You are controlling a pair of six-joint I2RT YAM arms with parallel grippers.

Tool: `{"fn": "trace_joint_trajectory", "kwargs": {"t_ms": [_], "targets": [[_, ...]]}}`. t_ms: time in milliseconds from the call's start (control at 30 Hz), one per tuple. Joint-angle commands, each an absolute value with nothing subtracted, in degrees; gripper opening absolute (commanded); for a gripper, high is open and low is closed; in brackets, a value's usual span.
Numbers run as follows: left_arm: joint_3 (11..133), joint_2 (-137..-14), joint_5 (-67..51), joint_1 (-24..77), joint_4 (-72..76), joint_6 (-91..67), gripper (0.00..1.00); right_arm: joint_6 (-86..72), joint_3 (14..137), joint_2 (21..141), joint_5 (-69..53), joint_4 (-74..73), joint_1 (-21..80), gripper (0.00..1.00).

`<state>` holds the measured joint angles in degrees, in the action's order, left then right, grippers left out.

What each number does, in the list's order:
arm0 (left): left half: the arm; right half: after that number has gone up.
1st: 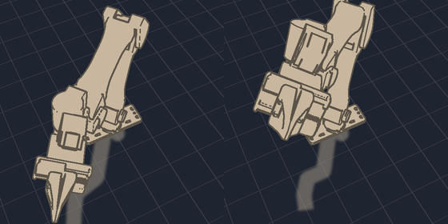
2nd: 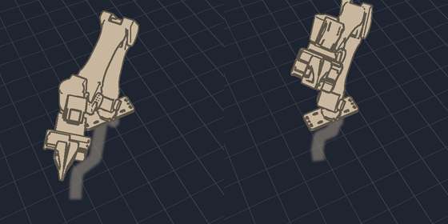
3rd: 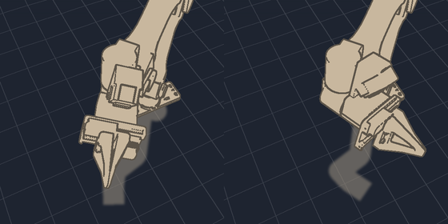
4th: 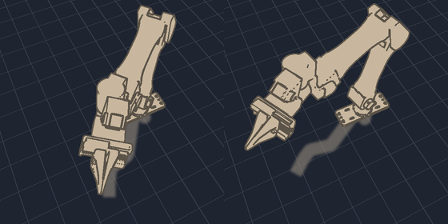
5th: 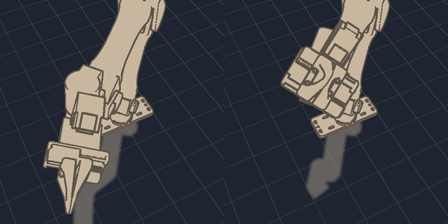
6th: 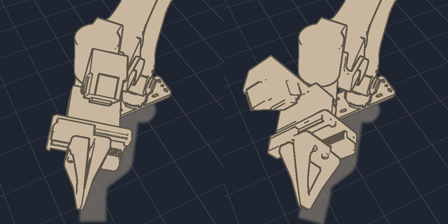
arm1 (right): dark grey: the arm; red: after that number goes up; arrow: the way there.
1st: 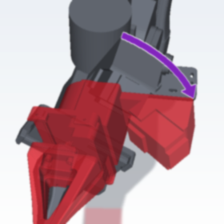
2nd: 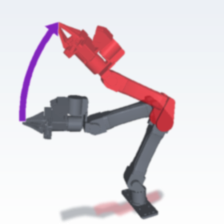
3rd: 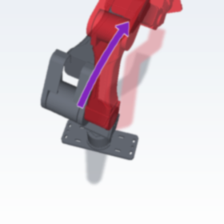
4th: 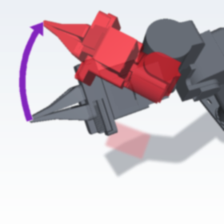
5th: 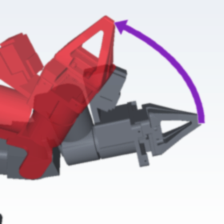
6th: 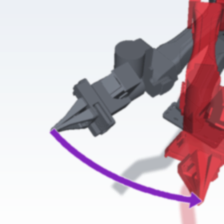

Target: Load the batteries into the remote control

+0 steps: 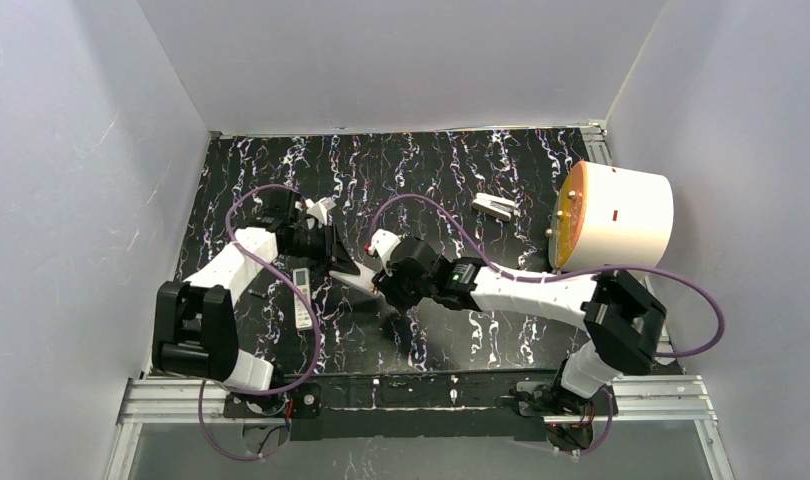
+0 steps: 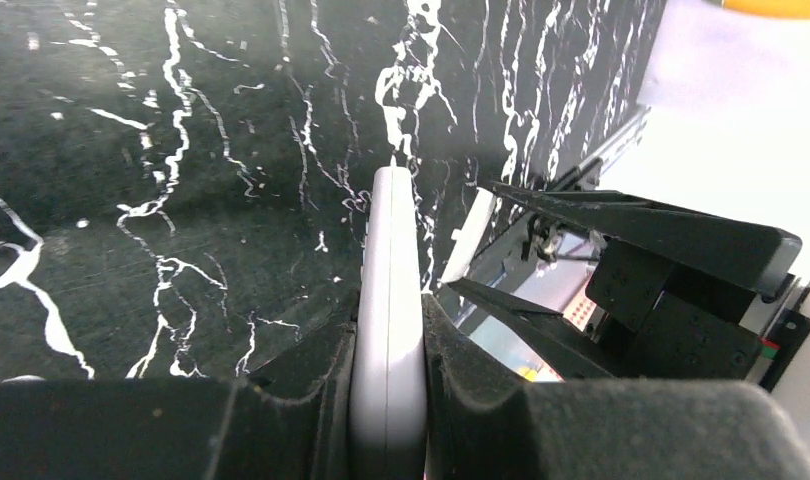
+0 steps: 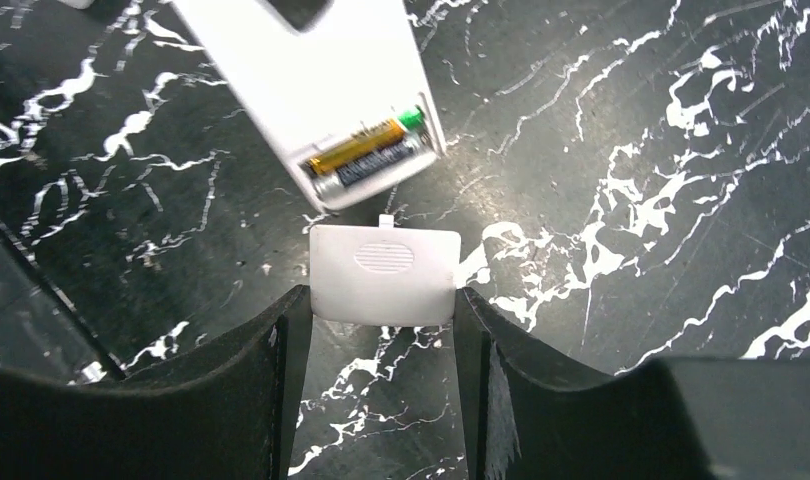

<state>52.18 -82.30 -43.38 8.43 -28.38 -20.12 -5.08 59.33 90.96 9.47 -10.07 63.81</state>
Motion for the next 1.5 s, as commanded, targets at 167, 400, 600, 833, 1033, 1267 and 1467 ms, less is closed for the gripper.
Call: {"fn": "trace_joint_trajectory", "kwargs": {"t_ms": [167,400,600,833,1033,1267,1467], "targets": [[56.2,-85.9,-54.6,11.3,-34.3,-13.5,0.00,-0.1,55.0,83.7,1.9,-7.0,64.1,0.43],[54.7,-86.1,-56.0,14.5,-34.5,-11.7,0.00,4.5,53.8,80.5,2.5,-9.2,64.6,0.42],[55.2,-86.1,-56.9,14.6,-34.5,-11.2,0.00,5.1,52.5,79.1,2.5,-9.0,64.7,0.42],[54.8,-85.7,-56.1,14.6,-34.5,-11.1,0.00,4.6,52.3,79.5,1.4,-7.7,64.7,0.42],[55.1,-85.4,-56.6,14.6,-34.5,-11.1,0.00,4.8,52.6,80.4,0.4,-7.0,64.7,0.42],[54.8,-84.8,-56.9,14.7,-34.5,-10.9,0.00,5.2,53.1,81.6,0.4,-6.7,64.6,0.42],[54.7,-84.7,-57.0,14.8,-34.5,-10.7,0.00,5.4,53.1,81.9,0.4,-6.1,64.7,0.42]]}}
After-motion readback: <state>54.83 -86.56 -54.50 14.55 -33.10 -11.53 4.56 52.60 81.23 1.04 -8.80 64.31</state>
